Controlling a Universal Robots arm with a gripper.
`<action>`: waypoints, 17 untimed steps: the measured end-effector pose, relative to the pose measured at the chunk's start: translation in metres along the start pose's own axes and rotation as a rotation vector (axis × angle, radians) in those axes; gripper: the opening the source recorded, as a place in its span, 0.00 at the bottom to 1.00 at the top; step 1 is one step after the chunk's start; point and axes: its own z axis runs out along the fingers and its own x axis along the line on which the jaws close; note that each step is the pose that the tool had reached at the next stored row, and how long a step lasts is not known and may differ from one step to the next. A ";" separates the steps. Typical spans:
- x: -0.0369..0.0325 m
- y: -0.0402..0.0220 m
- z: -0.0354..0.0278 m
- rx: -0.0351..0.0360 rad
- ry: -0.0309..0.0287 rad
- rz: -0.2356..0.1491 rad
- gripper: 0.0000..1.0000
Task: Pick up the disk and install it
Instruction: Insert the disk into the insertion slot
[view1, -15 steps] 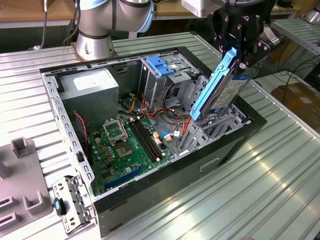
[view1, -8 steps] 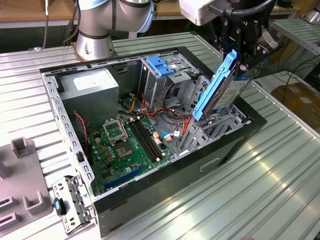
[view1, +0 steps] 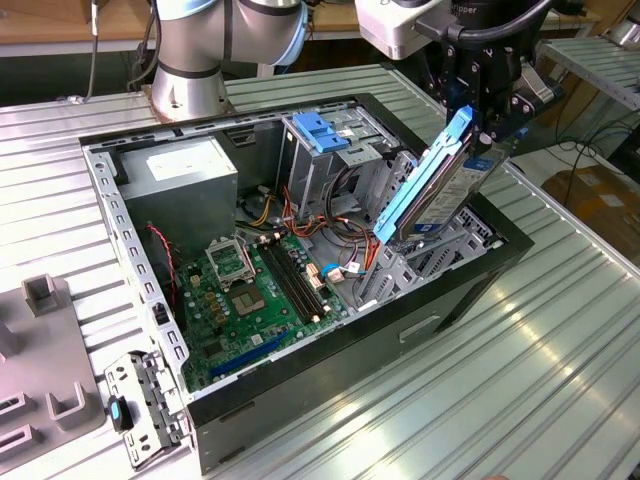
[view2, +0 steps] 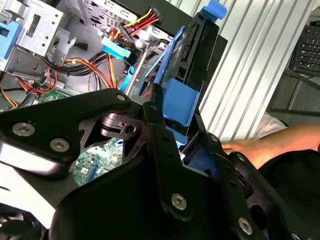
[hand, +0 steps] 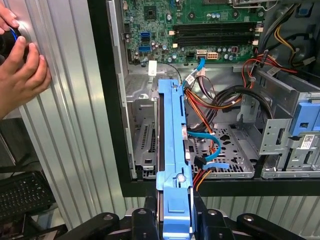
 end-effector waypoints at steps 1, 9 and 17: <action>0.0000 0.0000 0.0000 0.0000 0.0000 0.000 0.37; 0.0000 0.0004 0.0006 0.0119 -0.0002 0.001 0.37; -0.0002 0.0026 0.0048 0.0486 -0.0009 0.002 0.37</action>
